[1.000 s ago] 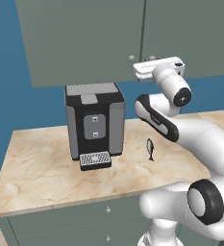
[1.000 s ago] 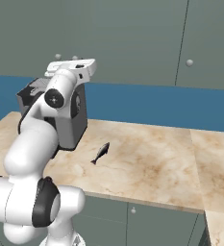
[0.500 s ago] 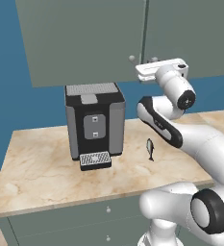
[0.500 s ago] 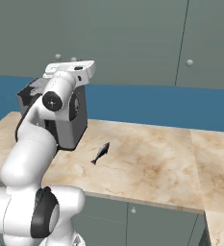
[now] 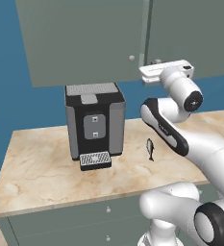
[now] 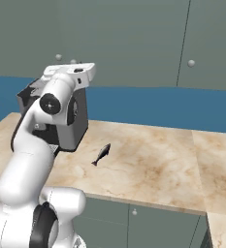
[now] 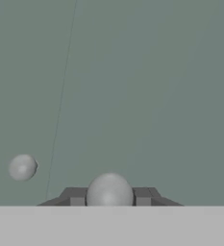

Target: Retrieve the tupperware from the cabinet, then place the raw meat into the tupperware to avoid contamination.

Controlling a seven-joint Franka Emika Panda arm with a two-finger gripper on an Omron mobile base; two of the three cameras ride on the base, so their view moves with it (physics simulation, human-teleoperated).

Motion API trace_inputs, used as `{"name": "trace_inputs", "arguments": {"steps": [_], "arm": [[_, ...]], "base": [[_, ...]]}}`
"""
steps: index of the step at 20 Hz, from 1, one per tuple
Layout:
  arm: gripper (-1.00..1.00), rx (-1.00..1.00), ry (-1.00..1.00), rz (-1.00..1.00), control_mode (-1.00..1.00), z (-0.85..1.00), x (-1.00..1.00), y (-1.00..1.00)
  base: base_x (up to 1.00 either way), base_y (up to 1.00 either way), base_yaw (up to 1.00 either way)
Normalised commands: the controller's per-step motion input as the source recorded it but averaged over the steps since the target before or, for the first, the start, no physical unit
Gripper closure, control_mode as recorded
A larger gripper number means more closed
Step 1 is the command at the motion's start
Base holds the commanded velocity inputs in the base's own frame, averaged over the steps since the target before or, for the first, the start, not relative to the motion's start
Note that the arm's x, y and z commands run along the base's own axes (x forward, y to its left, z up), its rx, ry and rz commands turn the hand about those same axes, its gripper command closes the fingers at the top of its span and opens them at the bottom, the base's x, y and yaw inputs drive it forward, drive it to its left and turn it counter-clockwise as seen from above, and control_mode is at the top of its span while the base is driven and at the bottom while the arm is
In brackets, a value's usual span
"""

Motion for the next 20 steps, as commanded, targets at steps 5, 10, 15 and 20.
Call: {"name": "trace_inputs", "arguments": {"steps": [5,10,15,20], "arm": [[1.00,0.01,0.04,-0.01,-1.00,0.12,-0.36,-0.13],[1.00,0.01,0.04,-0.02,-1.00,0.11,-0.38,-0.15],[1.00,0.01,0.04,-0.03,-1.00,0.10,-0.40,-0.17],[1.00,0.02,0.03,-0.03,-1.00,0.09,-0.40,-0.21]], "base": [[0.00,0.00,0.00],[0.00,0.00,0.00],[0.00,0.00,0.00],[0.00,0.00,0.00]]}}
